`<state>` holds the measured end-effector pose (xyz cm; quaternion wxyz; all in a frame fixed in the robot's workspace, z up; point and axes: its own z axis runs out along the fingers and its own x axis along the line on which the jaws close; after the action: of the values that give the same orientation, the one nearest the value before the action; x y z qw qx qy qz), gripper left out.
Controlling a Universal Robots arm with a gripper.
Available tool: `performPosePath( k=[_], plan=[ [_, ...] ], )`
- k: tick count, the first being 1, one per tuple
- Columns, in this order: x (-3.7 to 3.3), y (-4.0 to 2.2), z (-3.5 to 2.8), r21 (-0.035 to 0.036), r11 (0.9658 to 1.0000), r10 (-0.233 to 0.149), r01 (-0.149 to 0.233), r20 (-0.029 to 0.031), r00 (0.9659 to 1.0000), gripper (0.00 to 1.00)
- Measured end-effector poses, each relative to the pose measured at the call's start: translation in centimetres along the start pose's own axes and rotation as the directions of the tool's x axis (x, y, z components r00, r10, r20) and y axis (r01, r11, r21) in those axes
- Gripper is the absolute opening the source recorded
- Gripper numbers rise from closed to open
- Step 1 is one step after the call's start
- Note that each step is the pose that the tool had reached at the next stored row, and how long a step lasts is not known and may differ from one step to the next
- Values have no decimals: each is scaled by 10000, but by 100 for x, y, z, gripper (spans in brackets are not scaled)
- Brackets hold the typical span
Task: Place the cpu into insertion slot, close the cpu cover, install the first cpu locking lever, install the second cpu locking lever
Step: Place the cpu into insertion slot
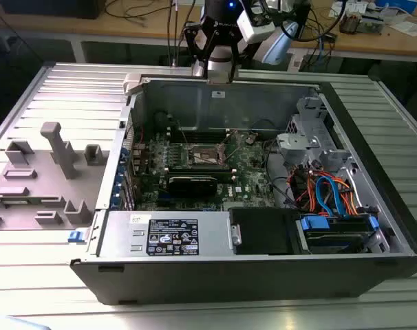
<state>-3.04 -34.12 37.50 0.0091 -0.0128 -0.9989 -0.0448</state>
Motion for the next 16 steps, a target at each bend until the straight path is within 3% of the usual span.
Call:
performPosePath(
  k=[10, 16],
  plan=[
    [0, -1, 1, 1, 10000, 1, -1, 0, 10000, 54],
    [17, -48, 14, 1, 10000, -1, 1, 0, 10000, 54]
  ],
)
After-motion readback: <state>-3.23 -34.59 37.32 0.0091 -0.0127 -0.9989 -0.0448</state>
